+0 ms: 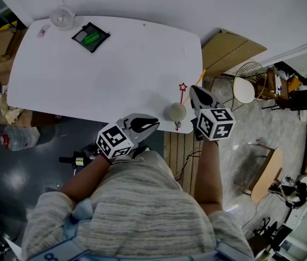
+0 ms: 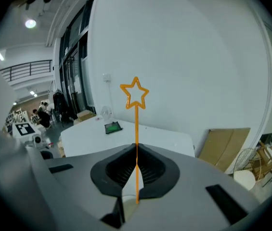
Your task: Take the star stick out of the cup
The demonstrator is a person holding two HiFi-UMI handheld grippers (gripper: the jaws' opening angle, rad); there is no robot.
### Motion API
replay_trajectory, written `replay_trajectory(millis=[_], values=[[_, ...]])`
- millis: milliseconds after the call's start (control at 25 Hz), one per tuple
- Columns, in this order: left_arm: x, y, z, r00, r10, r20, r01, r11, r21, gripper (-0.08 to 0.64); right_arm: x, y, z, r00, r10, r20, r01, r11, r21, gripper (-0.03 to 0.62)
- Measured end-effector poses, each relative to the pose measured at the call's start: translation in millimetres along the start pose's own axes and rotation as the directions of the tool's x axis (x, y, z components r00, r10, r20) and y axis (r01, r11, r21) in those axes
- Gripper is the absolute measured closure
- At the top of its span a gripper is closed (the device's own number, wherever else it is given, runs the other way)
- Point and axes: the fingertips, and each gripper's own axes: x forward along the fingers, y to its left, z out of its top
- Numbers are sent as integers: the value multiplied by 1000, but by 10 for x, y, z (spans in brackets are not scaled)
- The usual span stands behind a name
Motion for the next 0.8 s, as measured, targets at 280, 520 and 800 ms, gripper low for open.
replay_trajectory(millis=[280,520,800], values=[[60,-83,-18,1000,-14,-9,14,1000,5,517,-201,-435,-79,1000,-19,15,16,983,182,580],[90,-117,-47,1000,-19,-19,20,1000,7,517,-254,-675,-350,997,-58,-45,67,968,242,579],[85,-123,-53,1000,-8,-22,9,1000,9,517,-42,-805,-1008,973,35,-228,67,904,423,580]])
